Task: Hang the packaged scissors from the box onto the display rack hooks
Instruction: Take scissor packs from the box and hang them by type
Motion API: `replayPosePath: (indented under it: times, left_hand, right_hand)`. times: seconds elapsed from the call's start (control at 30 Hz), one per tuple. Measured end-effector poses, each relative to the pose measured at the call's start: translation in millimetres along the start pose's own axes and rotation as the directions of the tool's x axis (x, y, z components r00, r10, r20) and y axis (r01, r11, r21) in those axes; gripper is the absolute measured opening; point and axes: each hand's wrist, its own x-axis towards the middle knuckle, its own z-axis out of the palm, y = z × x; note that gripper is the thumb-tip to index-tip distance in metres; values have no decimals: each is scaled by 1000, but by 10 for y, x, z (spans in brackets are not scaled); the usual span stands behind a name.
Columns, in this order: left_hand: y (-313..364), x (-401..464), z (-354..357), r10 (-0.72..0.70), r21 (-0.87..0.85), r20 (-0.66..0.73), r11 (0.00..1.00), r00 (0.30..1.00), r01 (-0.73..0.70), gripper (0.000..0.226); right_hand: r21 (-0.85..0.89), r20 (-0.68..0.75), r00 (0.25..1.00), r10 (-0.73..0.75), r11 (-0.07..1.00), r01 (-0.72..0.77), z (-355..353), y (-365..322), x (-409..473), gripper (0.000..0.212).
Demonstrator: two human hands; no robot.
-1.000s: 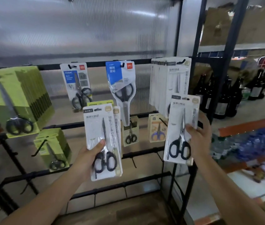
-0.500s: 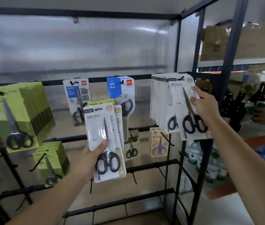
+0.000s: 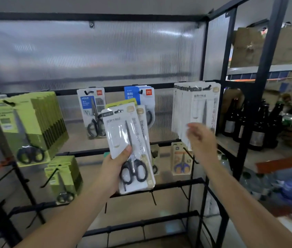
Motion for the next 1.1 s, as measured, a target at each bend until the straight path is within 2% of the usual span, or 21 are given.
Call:
replayPosePath:
  times: [0.07,0.1,0.2,0.3,0.37,0.5,0.6,0.67,0.87,1.1]
  left_hand:
    - [8,-3,168,0,-21,3,1000,1000,0,24]
    - [2,-5,251,5,-38,5,999,1000,-5,34]
    - [-48,4,399,5,-102,32,995,999,-2,45]
    - [-85,4,431,-51,-187,103,980,993,70,36]
    - [-141,3,434,-80,-195,122,975,989,103,42]
    - [-203,8,476,-59,-208,-9,977,998,56,43]
    - [-184,52,463,-45,-217,-56,976,997,32,25]
    - [-158,72,430,-22,-208,-65,978,998,8,22]
    - [-140,77,311,61,-158,-22,985,998,-63,22]
    - [-146,49,239,59,-161,-30,985,998,-63,19]
  right_hand:
    - [131,343,939,10,990,-59,207,-162,-260,17]
    - [191,406,914,7,977,-92,291,-200,-347,23]
    - [302,286,957,52,943,-142,392,-194,-415,33]
    - [296,162,978,130,939,-174,307,-125,-383,21]
    - [328,117,980,161,925,-191,252,-65,-400,16]
    - [408,-17,987,158,902,-137,103,-24,-387,18]
    - [348,-183,976,116,936,-46,-147,4,-179,35]
    - [309,-248,964,97,951,-16,-348,35,6,41]
    - [160,-139,977,164,977,-141,-730,194,361,47]
    - [-115,-157,980,126,983,-144,-842,275,408,43]
